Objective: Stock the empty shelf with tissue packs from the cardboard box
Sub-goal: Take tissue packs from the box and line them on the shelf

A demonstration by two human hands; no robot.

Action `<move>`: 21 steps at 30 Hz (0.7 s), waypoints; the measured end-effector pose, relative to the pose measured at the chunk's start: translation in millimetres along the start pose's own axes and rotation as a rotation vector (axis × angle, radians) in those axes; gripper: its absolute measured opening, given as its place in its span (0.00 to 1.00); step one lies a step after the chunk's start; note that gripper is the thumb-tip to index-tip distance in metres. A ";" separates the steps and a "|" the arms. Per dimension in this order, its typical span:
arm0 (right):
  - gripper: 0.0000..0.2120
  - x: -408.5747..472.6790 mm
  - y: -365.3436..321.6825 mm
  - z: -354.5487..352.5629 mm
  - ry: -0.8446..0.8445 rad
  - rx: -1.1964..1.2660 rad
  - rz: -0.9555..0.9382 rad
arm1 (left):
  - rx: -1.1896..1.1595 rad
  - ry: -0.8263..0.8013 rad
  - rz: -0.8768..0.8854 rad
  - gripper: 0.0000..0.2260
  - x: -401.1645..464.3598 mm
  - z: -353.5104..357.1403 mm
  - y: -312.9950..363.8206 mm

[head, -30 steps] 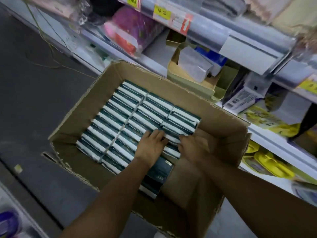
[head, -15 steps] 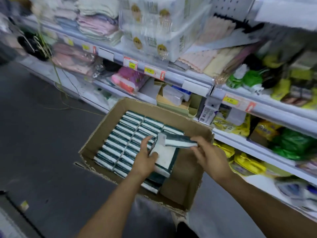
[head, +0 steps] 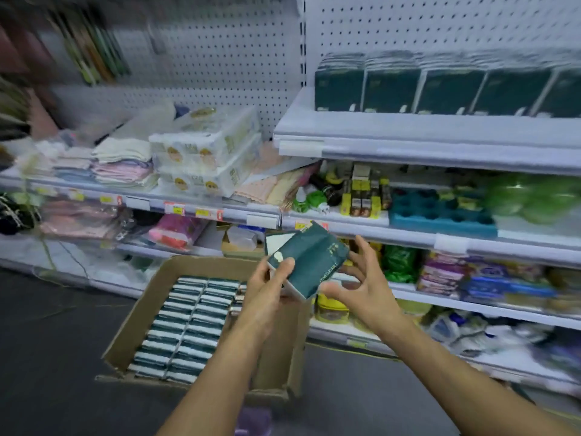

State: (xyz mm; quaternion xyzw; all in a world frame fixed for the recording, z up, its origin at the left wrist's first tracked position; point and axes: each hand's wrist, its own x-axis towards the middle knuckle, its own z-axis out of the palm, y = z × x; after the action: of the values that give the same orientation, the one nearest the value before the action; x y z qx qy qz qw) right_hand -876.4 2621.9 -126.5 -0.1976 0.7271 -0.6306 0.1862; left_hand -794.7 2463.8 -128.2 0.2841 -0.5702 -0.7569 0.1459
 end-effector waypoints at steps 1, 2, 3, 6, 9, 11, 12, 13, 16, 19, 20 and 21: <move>0.54 -2.3 -7.7 -6.2 0.048 0.061 0.088 | 0.003 -0.022 0.039 0.12 -3.4 13.3 4.9; 0.51 -3.4 -15.2 -13.0 0.073 0.085 0.154 | 0.009 -0.043 0.068 0.15 -6.6 26.7 9.3; 0.43 -5.4 -21.9 -20.7 0.072 0.095 0.186 | 0.033 -0.062 0.097 0.16 -9.9 41.0 12.9; 0.15 -11.4 -40.5 -49.2 0.150 0.204 0.153 | 0.210 -0.113 0.233 0.16 -12.5 84.2 17.8; 0.08 -15.5 -54.0 -96.4 0.302 0.315 0.119 | 0.385 -0.166 0.335 0.22 -16.0 130.5 21.3; 0.08 -18.7 -60.5 -138.3 0.353 0.326 0.084 | 0.390 -0.195 0.374 0.16 -21.9 165.0 23.3; 0.10 -21.2 -64.4 -161.8 0.370 0.332 0.071 | 0.385 -0.202 0.394 0.12 -24.4 182.2 23.2; 0.11 -23.8 -67.7 -186.2 0.380 0.328 0.055 | 0.390 -0.208 0.412 0.09 -26.6 199.5 23.6; 0.12 -33.8 -76.3 -261.1 0.411 0.268 0.001 | 0.463 -0.225 0.462 0.07 -31.5 252.7 24.2; 0.10 -41.1 -82.3 -332.4 0.445 0.181 -0.040 | 0.531 -0.233 0.522 0.07 -34.1 310.8 23.4; 0.10 -42.7 -84.0 -355.5 0.450 0.167 -0.050 | 0.545 -0.233 0.535 0.07 -34.2 331.0 22.4; 0.10 -43.3 -85.6 -377.6 0.455 0.146 -0.058 | 0.559 -0.235 0.542 0.08 -35.1 350.5 22.3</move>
State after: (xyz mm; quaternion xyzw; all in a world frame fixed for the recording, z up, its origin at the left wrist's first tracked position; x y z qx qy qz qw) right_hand -1031.3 2952.1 10.3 -0.0571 0.6968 -0.7149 0.0132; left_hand -978.2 2749.5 -31.9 0.0637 -0.8209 -0.5343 0.1912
